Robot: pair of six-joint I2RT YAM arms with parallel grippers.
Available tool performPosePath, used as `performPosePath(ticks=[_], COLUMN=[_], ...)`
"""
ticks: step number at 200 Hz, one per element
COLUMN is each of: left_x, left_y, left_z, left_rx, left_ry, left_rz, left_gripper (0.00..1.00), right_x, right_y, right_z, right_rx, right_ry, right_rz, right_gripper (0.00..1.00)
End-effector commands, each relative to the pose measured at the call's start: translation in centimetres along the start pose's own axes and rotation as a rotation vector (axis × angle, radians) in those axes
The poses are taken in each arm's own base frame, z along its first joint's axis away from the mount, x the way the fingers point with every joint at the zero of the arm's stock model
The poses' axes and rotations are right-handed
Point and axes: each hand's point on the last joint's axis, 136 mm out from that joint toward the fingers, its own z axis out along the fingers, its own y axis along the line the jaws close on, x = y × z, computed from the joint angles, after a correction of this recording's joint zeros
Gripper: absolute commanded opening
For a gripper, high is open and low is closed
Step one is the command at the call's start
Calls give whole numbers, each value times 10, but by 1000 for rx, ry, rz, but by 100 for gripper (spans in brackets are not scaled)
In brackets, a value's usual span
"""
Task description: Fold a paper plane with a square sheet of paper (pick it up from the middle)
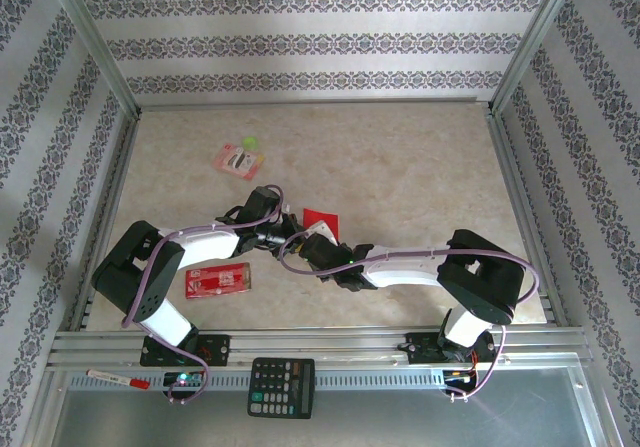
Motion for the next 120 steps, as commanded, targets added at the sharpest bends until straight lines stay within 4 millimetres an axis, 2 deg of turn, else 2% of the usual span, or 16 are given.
performPosePath(ticks=[1, 120], left_x=[6, 7], left_y=[-11, -12], left_z=[-3, 1], left_rx=[14, 16], left_ry=[24, 45], left_rz=[3, 9], left_gripper=[0, 0], right_x=[-3, 1], right_y=[-4, -9], right_z=[-1, 1], right_rx=[44, 71], right_ry=[-9, -1], right_rz=[10, 8], right_gripper=[33, 23])
